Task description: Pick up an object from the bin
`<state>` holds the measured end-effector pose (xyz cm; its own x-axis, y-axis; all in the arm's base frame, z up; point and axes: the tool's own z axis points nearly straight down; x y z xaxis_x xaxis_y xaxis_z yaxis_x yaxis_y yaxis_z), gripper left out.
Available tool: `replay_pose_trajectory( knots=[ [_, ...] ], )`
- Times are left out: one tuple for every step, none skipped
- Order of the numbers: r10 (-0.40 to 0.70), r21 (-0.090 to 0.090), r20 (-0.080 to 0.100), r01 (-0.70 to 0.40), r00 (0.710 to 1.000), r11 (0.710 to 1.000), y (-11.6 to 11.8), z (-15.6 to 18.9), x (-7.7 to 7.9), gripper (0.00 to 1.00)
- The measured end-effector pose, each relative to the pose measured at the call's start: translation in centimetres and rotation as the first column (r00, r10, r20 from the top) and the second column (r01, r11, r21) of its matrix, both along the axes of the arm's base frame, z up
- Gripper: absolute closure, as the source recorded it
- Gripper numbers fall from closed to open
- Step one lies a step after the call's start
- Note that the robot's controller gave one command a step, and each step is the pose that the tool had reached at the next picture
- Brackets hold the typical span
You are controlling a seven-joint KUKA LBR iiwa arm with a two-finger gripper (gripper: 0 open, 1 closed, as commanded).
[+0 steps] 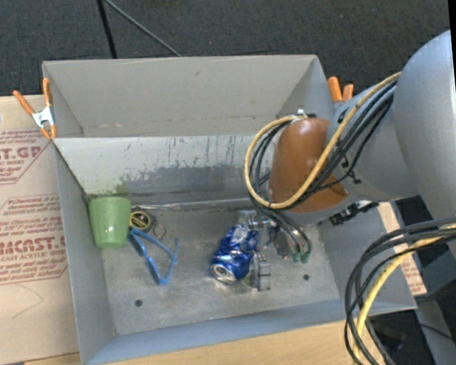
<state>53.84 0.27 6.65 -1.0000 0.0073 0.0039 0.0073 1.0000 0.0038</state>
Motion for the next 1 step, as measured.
replay_pose_trajectory(
  knots=[
    [-0.007,-0.004,0.009,0.008,1.0,1.0,-0.58,0.92,0.4,1.0]
  ],
)
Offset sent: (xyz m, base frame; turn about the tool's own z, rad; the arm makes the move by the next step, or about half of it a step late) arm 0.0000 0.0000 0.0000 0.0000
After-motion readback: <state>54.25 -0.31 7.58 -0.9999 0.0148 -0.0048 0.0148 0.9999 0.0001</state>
